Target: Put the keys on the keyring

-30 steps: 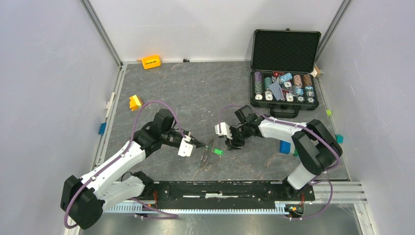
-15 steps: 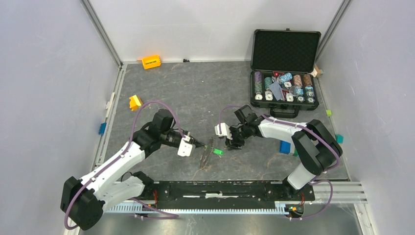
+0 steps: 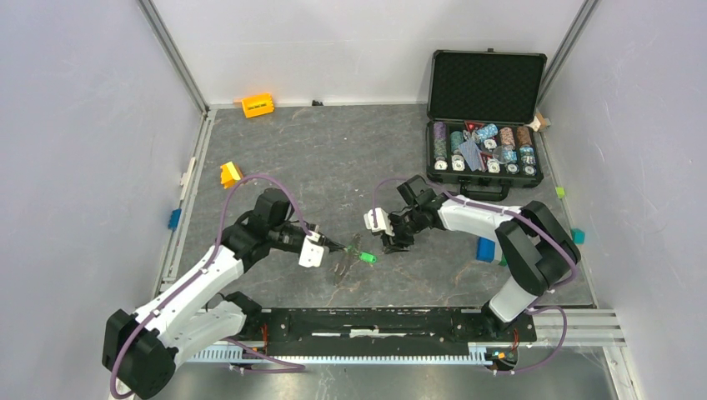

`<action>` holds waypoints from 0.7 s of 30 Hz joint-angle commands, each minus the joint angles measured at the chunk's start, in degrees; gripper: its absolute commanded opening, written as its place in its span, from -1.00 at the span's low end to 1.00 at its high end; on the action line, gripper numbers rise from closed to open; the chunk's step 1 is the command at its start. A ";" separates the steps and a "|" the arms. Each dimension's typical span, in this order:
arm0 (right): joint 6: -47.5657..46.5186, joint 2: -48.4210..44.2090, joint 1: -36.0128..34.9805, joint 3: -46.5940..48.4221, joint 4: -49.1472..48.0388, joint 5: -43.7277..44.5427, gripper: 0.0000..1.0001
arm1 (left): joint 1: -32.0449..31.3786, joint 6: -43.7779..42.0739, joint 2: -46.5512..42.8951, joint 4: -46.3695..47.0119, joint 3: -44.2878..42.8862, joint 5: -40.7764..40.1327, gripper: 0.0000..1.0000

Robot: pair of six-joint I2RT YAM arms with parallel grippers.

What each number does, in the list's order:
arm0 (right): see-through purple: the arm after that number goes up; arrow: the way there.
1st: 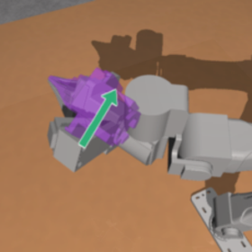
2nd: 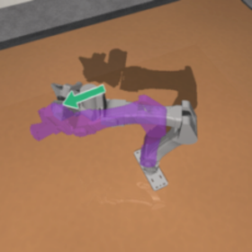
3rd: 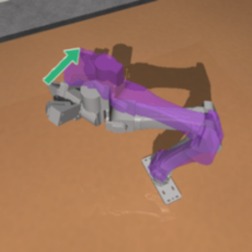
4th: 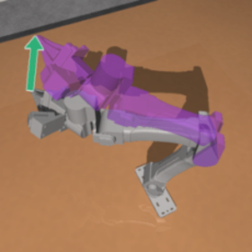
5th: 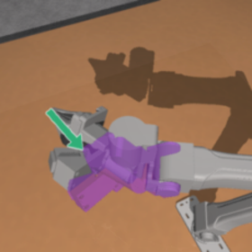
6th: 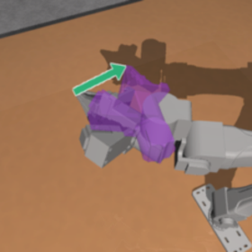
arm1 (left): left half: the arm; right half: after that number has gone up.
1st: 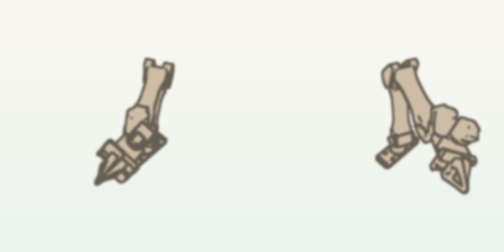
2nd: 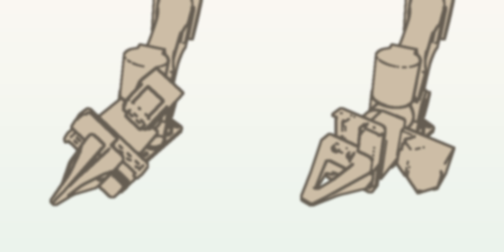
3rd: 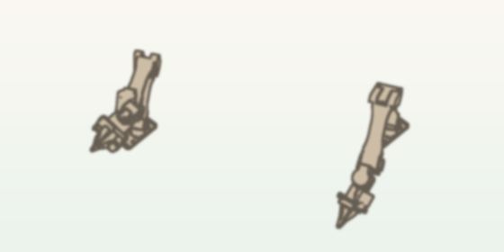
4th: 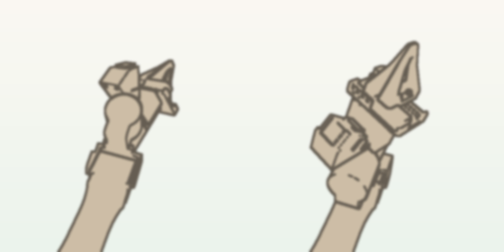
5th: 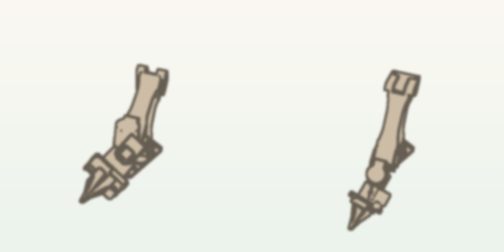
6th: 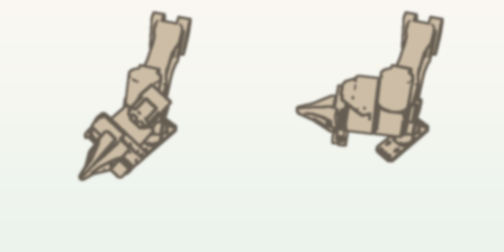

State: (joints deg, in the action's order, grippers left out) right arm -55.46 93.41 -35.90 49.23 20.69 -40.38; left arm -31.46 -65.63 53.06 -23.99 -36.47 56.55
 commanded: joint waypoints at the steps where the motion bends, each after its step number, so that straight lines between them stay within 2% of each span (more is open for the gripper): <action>1: -3.02 1.84 -0.29 1.67 1.74 -2.07 0.00 | 0.68 0.28 -1.20 0.70 0.06 0.82 -0.95; 6: -4.22 2.98 -0.28 1.51 2.76 -1.64 -0.04 | 0.70 0.26 -1.04 0.78 0.09 1.10 -0.96; 12: -5.38 3.43 -0.31 0.63 3.39 0.23 -0.20 | 0.70 0.23 -0.86 0.87 0.08 1.28 -0.96; 21: -4.52 1.99 -0.18 1.34 3.79 1.71 -0.62 | 0.70 0.37 0.06 0.96 -0.25 1.52 -0.96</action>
State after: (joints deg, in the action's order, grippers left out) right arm -58.78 96.09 -35.99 49.43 22.22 -40.27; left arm -31.20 -65.60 52.88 -24.01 -36.18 56.55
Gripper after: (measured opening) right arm 0.218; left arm 0.032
